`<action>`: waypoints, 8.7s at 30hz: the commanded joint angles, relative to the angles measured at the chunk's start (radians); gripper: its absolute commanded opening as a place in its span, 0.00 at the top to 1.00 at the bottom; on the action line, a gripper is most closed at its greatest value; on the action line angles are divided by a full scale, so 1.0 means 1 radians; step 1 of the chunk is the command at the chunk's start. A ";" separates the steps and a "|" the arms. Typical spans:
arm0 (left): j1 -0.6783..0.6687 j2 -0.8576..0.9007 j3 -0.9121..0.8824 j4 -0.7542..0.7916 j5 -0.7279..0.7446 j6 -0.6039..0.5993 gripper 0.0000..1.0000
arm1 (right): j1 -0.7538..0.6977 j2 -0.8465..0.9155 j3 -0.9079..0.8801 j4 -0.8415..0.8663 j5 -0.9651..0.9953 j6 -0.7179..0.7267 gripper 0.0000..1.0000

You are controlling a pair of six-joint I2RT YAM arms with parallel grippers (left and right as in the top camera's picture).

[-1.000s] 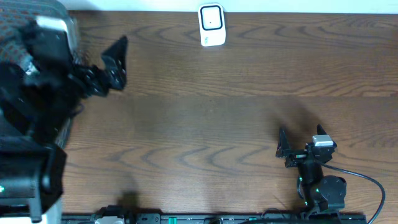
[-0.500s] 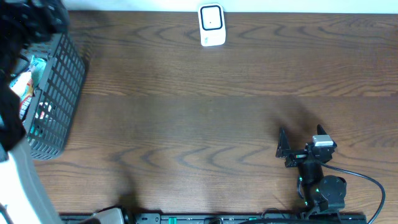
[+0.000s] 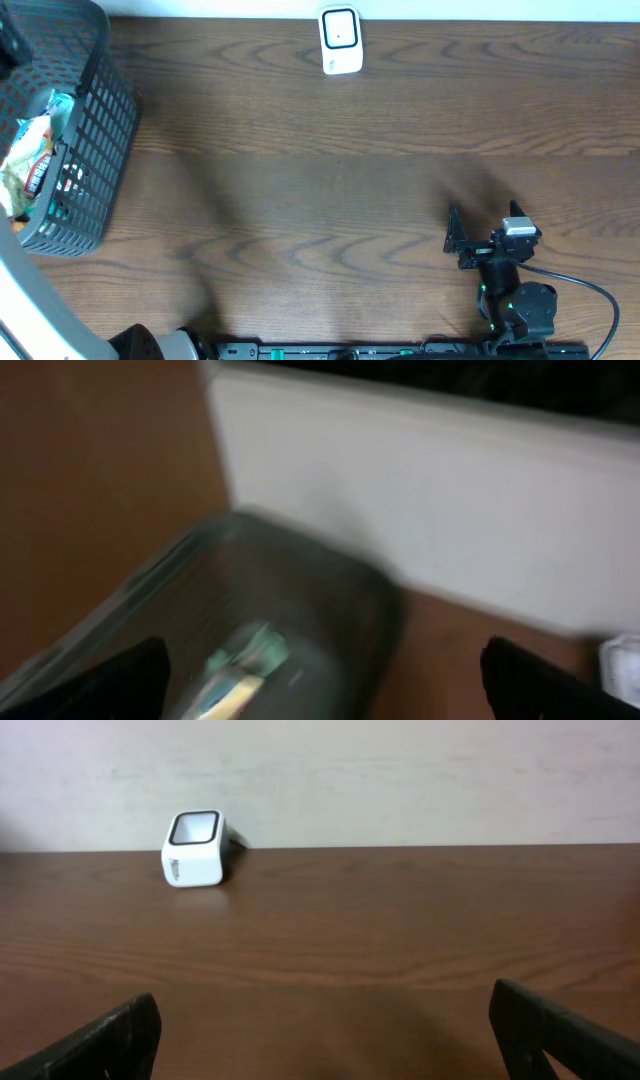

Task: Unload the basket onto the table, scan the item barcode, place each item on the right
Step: 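Reach into the basket and grasp a white snack bag with the left gripper, then lift the white bag out and carry it toward the scanner, then hold the bag in front of the scanner, then lower it onto the table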

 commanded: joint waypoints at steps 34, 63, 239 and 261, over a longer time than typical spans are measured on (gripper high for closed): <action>0.143 0.415 -0.069 -0.149 -0.240 0.248 0.02 | 0.008 -0.006 -0.004 -0.002 -0.002 -0.008 0.01; 0.152 0.452 -0.315 0.010 -0.360 0.521 0.02 | 0.008 -0.006 -0.004 -0.002 -0.002 -0.008 0.01; -1.112 0.560 -0.804 0.286 0.071 -0.587 0.43 | 0.008 -0.006 -0.004 -0.002 -0.002 -0.008 0.01; -0.952 0.194 -0.671 0.196 -0.229 -0.553 0.41 | 0.008 -0.006 -0.004 -0.002 -0.002 -0.008 0.01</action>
